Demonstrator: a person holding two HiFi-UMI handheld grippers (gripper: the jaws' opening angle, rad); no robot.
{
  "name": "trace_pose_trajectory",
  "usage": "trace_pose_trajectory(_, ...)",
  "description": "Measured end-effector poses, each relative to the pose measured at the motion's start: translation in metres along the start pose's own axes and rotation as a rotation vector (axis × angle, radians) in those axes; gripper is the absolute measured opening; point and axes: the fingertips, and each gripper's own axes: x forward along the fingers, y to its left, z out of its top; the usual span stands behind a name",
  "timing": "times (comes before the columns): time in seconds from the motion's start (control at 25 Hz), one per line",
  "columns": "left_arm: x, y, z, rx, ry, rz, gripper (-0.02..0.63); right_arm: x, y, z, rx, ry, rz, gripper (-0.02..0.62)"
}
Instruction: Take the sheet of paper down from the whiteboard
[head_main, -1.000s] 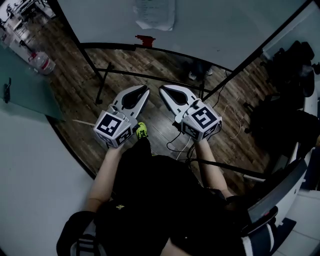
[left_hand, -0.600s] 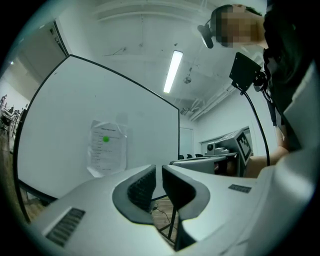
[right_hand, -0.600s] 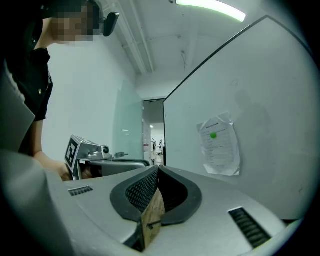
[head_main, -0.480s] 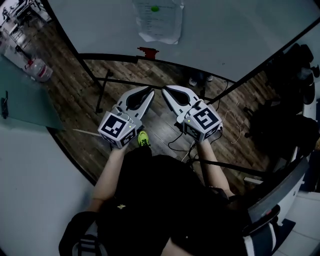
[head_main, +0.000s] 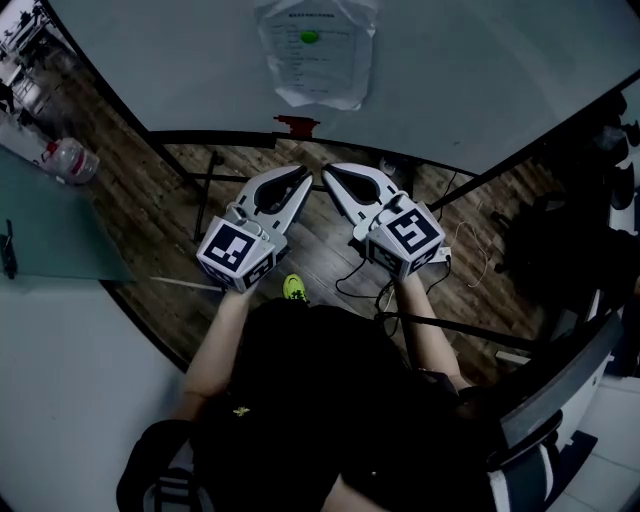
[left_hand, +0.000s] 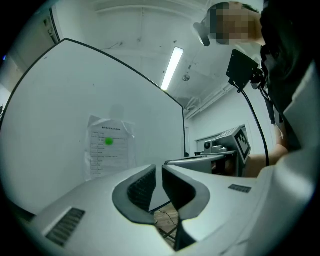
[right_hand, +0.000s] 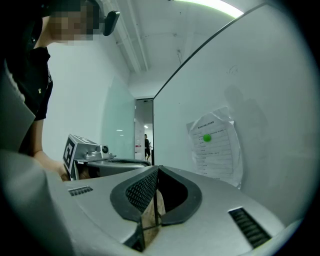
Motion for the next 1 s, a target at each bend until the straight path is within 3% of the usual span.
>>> trace_pose_trajectory(0.28, 0.016, 0.034, -0.005, -0.003, 0.015, -0.014, 0.043, 0.032, -0.023, -0.003, 0.002, -0.008, -0.020, -0.002)
trace_pose_trajectory(0.72, 0.035, 0.055, 0.008, 0.089, -0.011, -0.031, 0.043, 0.046, -0.045, 0.010, -0.080, 0.002, -0.046, -0.002)
trace_pose_trajectory(1.0, 0.054, 0.075, 0.021, 0.125, -0.032, 0.002, 0.044, 0.059, -0.068, 0.024, -0.120, -0.001, -0.032, -0.002)
